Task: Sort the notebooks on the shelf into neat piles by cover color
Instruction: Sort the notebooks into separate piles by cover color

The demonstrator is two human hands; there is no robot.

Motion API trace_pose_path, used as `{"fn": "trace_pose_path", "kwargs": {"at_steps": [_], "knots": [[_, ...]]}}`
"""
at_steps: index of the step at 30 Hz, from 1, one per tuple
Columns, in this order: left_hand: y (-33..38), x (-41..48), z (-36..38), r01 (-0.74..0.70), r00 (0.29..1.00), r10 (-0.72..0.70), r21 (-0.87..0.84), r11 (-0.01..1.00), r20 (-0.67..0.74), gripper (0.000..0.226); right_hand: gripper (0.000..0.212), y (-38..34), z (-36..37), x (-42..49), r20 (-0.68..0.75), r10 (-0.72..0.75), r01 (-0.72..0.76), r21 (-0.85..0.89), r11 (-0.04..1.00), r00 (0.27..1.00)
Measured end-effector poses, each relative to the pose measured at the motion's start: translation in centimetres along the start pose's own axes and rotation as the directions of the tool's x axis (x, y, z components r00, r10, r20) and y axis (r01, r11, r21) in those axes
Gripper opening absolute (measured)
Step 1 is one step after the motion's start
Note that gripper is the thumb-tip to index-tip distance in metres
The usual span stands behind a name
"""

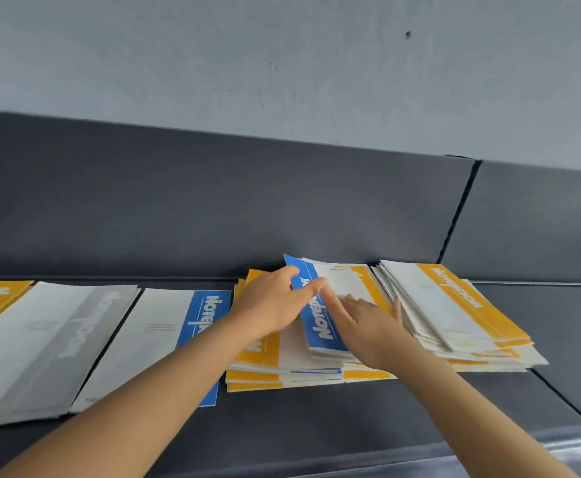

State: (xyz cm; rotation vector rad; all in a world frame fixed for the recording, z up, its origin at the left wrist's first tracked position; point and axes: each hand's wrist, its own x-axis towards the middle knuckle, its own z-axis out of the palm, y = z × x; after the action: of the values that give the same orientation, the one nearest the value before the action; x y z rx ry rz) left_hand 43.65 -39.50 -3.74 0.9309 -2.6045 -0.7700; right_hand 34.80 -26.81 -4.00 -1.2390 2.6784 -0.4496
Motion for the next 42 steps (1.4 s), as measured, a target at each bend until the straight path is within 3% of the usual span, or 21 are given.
{"fn": "trace_pose_path", "kwargs": {"at_steps": [3, 5, 7, 9, 12, 14, 16, 19, 22, 25, 27, 29, 32, 35, 39, 42], "knots": [[-0.7, 0.3, 0.0, 0.017, 0.994, -0.022, -0.054, 0.998, -0.107, 0.064, 0.048, -0.3, 0.9, 0.4, 0.045, -0.115, 0.115, 0.001, 0.993, 0.992], [-1.5, 0.2, -0.7, -0.009, 0.989, -0.026, -0.232, 0.973, -0.147, 0.062, 0.059, -0.8, 1.1, 0.6, 0.070, -0.155, 0.154, 0.022, 0.988, 0.985], [-2.4, -0.3, -2.7, 0.036, 0.987, -0.101, -0.444, 0.895, -0.124, 0.057, 0.065, -1.9, 0.8, 0.4, 0.035, -0.206, 0.204, 0.070, 0.977, 0.978], [-3.9, -0.9, -5.9, 0.077, 0.996, -0.091, -0.489, 0.869, -0.004, 0.039, 0.063, -3.3, 0.2, 0.2, -0.021, -0.295, 0.296, 0.069, 0.953, 0.955], [-6.1, -2.7, -11.0, 0.012, 0.950, 0.079, -0.288, 0.958, 0.301, 0.017, 0.077, -6.6, -0.5, 0.3, -0.132, -0.459, 0.456, -0.059, 0.888, 0.878], [-7.1, -3.7, -13.2, -0.047, 0.926, 0.106, -0.169, 0.984, 0.362, 0.015, 0.076, -9.3, -0.4, 0.6, -0.145, -0.543, 0.525, -0.145, 0.839, 0.827], [-8.2, -3.9, -14.4, -0.069, 0.947, 0.111, -0.147, 0.987, 0.302, 0.012, 0.053, -12.0, 0.3, 1.1, -0.124, -0.550, 0.525, -0.187, 0.830, 0.826], [-10.5, -3.6, -14.8, -0.154, 0.986, 0.154, -0.008, 0.988, 0.066, 0.015, 0.020, -14.9, 2.0, 1.9, -0.067, -0.444, 0.445, -0.002, 0.896, 0.893], [-13.2, -3.5, -14.0, -0.228, 0.938, 0.277, 0.233, 0.945, -0.207, 0.024, 0.020, -16.0, 3.2, 2.8, 0.002, -0.283, 0.281, 0.111, 0.953, 0.959], [-14.7, -4.0, -13.1, -0.276, 0.901, 0.355, 0.303, 0.912, -0.250, 0.037, 0.019, -15.5, 2.9, 2.9, 0.058, -0.088, 0.065, 0.318, 0.946, 0.994], [-15.2, -4.3, -12.7, -0.260, 0.928, 0.319, 0.281, 0.924, -0.190, 0.043, 0.016, -15.2, 3.0, 2.5, 0.114, 0.026, -0.075, 0.448, 0.891, 0.993], [-15.7, -4.4, -12.0, -0.204, 0.966, 0.244, 0.330, 0.922, -0.082, 0.051, 0.008, -15.4, 3.9, 1.8, 0.135, 0.089, -0.142, 0.470, 0.871, 0.987], [-16.3, -4.4, -11.0, -0.092, 0.987, 0.024, 0.449, 0.889, 0.157, 0.069, 0.025, -15.8, 5.7, 1.0, 0.058, 0.053, -0.063, 0.190, 0.980, 0.997], [-16.6, -4.7, -9.9, -0.049, 0.938, -0.139, 0.518, 0.854, 0.318, 0.090, 0.040, -16.3, 6.4, 0.2, -0.035, -0.019, 0.019, 0.002, 1.000, 0.999], [-15.7, -5.1, -9.1, -0.077, 0.926, -0.138, 0.534, 0.842, 0.351, 0.094, 0.044, -16.4, 6.7, -0.5, 0.040, -0.092, 0.095, -0.098, 0.991, 0.995], [-15.5, -4.5, -9.0, -0.023, 0.941, -0.184, 0.597, 0.802, 0.283, 0.100, 0.039, -14.8, 5.3, -0.2, -0.166, -0.122, 0.115, -0.049, 0.992, 0.979]]}}
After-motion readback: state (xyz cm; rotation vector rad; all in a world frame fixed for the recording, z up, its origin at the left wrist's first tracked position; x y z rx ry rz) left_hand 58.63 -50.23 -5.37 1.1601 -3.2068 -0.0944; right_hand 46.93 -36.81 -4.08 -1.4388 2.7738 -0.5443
